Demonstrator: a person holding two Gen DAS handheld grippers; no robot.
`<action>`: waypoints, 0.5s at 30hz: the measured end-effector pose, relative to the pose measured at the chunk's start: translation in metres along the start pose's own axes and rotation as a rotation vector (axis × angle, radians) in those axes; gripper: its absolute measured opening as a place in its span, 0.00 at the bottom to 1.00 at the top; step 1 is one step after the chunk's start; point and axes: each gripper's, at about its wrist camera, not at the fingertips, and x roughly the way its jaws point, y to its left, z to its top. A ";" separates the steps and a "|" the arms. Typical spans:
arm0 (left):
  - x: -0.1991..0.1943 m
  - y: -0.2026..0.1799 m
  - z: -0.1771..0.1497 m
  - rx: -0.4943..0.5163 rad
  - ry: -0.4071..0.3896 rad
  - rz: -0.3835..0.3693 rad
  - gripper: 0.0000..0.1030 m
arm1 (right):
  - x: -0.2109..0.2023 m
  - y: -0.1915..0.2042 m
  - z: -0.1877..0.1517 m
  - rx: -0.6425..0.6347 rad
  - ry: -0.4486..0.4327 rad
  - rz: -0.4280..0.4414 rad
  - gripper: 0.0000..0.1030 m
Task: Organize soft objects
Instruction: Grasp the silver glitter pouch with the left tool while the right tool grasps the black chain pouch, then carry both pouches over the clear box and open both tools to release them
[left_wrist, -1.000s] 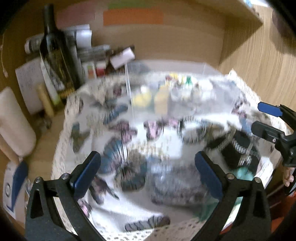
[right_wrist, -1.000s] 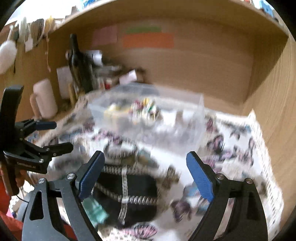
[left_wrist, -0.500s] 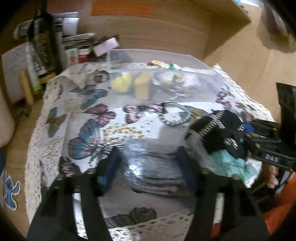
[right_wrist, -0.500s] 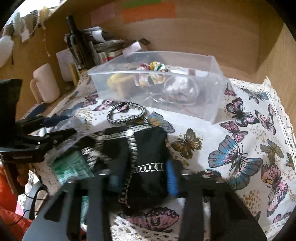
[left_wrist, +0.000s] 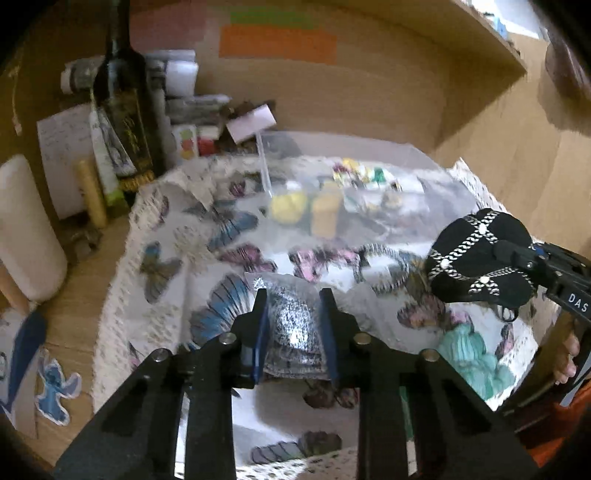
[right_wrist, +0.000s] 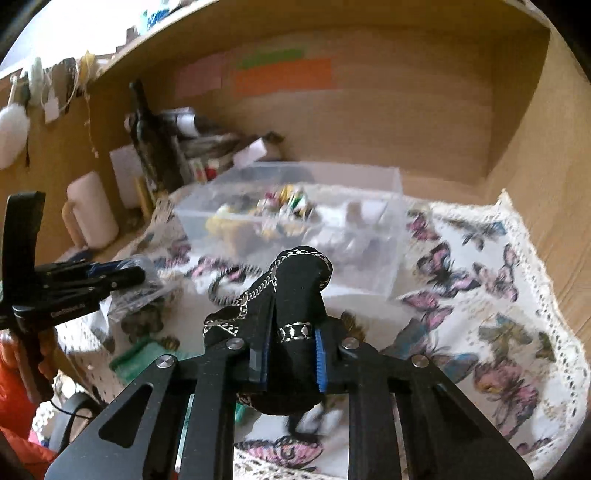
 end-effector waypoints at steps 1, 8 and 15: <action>-0.004 0.000 0.004 0.001 -0.015 0.003 0.25 | -0.002 -0.002 0.004 0.003 -0.013 0.000 0.16; -0.027 -0.005 0.037 0.016 -0.149 0.016 0.25 | -0.018 -0.008 0.033 0.013 -0.123 -0.017 0.16; -0.032 -0.007 0.073 0.021 -0.227 0.027 0.25 | -0.021 -0.011 0.069 -0.007 -0.216 -0.045 0.16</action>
